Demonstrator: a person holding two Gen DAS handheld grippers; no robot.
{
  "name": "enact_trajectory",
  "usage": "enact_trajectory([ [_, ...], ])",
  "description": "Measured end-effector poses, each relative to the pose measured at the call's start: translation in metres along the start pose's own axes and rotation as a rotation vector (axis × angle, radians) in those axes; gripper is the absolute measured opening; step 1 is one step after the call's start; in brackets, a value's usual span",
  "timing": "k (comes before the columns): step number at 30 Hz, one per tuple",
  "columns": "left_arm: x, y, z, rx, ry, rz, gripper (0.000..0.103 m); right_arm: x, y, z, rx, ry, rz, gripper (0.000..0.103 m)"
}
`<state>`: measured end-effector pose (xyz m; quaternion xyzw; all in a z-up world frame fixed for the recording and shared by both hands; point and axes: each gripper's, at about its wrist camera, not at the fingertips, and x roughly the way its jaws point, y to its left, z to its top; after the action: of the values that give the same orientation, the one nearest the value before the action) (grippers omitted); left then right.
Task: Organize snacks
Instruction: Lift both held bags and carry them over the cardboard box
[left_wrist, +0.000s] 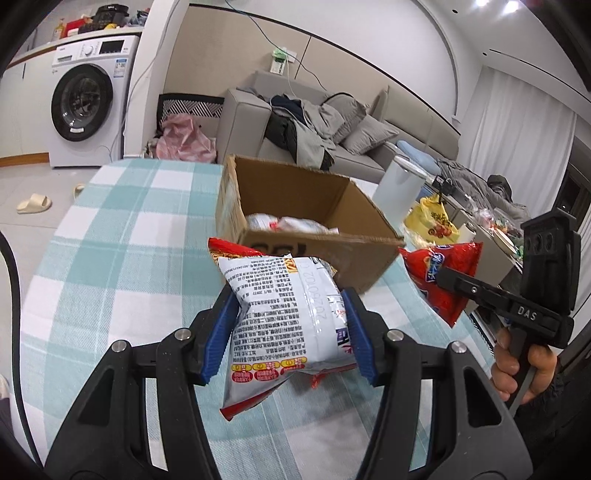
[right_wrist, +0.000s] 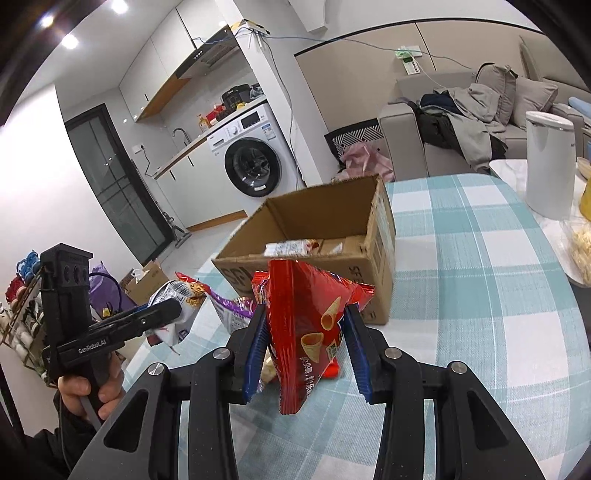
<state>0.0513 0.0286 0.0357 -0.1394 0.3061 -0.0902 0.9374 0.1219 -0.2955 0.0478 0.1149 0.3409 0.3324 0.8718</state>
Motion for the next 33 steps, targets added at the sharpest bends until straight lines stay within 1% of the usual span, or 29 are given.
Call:
enact_trajectory([
  [10,-0.005,-0.005,0.033,0.028,-0.071,0.031,0.054,0.0,0.011,0.023,-0.013,-0.044,0.017,0.041],
  [16,-0.003,-0.011,0.049,0.036,-0.093,0.036,0.054,0.004,0.016,0.035,-0.018,-0.058,0.021,0.041],
  [25,0.012,-0.01,0.072,0.035,-0.108,0.053,0.054,0.007,0.017,0.052,-0.01,-0.085,0.028,0.041],
  [30,0.026,-0.008,0.081,0.043,-0.104,0.071,0.054,0.012,0.014,0.062,0.0,-0.095,0.039,0.041],
  [33,0.035,-0.007,0.086,0.041,-0.102,0.079,0.054,0.015,0.013,0.066,0.002,-0.097,0.032,0.041],
])
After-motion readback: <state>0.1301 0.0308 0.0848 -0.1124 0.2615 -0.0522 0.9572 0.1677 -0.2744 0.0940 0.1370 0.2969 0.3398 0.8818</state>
